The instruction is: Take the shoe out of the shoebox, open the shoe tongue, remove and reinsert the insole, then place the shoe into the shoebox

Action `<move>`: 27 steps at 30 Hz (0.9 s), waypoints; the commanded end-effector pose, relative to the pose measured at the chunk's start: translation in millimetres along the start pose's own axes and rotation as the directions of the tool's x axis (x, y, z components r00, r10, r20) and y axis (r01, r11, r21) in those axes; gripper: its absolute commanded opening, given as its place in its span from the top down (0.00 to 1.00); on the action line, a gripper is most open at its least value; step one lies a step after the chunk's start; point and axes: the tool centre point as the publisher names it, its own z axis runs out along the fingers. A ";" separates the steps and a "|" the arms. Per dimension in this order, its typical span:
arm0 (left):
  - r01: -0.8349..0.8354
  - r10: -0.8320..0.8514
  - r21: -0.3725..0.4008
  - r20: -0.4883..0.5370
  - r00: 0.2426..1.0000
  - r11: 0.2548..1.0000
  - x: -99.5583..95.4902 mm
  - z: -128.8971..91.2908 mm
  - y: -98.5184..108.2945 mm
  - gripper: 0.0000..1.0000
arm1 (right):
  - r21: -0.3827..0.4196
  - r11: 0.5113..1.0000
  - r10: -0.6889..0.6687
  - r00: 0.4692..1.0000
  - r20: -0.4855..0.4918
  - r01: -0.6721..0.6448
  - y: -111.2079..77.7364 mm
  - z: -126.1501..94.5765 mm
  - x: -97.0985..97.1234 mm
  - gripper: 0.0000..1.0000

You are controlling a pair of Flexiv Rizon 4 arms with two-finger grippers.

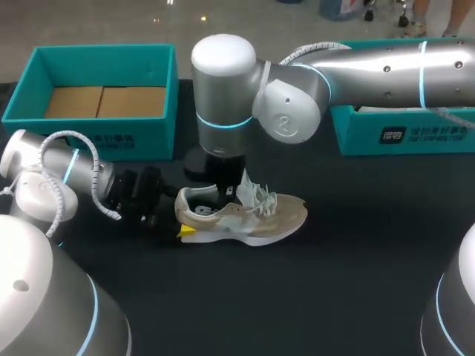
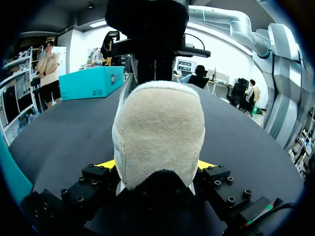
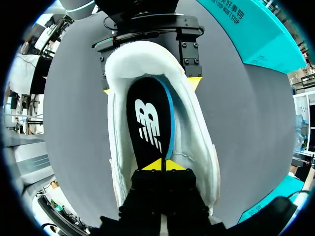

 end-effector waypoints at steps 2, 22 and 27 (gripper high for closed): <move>0.002 -0.002 -0.005 -0.001 1.000 1.000 -2.9 4.3 3.0 1.00 | -0.028 1.000 0.015 0.999 0.045 -0.014 -9.7 -14.7 4.1 1.00; 0.002 -0.002 -0.005 -0.001 1.000 1.000 -2.9 4.3 3.0 1.00 | -0.243 0.969 0.050 0.998 0.025 -0.042 -22.5 -41.2 -7.1 1.00; 0.002 -0.002 -0.005 -0.001 1.000 1.000 -2.9 4.3 3.0 1.00 | -0.287 0.958 0.012 1.000 0.009 -0.008 -7.5 -49.0 -7.6 1.00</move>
